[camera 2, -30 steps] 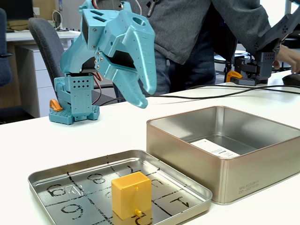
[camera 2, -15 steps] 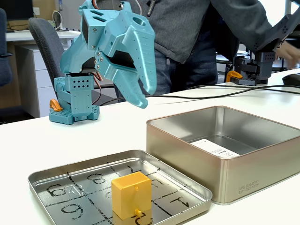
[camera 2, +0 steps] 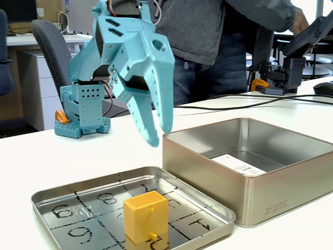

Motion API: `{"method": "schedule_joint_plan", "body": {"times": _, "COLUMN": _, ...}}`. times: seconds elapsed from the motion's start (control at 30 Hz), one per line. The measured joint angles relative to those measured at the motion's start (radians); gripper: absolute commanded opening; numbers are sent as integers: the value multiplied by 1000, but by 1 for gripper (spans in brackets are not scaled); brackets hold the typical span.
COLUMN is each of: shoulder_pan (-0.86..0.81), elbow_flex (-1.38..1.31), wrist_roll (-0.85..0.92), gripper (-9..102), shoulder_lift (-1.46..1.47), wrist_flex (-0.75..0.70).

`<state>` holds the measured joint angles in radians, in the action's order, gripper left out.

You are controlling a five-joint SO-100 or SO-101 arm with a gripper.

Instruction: Grasp a lego block and put it in the bin.

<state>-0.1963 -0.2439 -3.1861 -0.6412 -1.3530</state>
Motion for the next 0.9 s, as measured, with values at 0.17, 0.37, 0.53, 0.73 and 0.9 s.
{"method": "schedule_joint_plan", "body": {"times": 0.17, "shoulder_pan": -2, "elbow_flex": 2, "wrist_roll": 0, "gripper": 28, "shoulder_lift": 26, "wrist_flex": -20}}
{"method": "schedule_joint_plan", "body": {"times": 0.37, "shoulder_pan": -21, "elbow_flex": 123, "wrist_roll": 0, "gripper": 35, "shoulder_lift": 29, "wrist_flex": -28}}
{"method": "schedule_joint_plan", "body": {"times": 0.53, "shoulder_pan": -23, "elbow_flex": 238, "wrist_roll": 0, "gripper": 35, "shoulder_lift": 18, "wrist_flex": 38}}
{"method": "schedule_joint_plan", "body": {"times": 0.73, "shoulder_pan": -23, "elbow_flex": 249, "wrist_roll": 0, "gripper": 36, "shoulder_lift": 18, "wrist_flex": 94}}
{"method": "schedule_joint_plan", "body": {"times": 0.9, "shoulder_pan": -23, "elbow_flex": 249, "wrist_roll": 0, "gripper": 37, "shoulder_lift": 29, "wrist_flex": 110}}
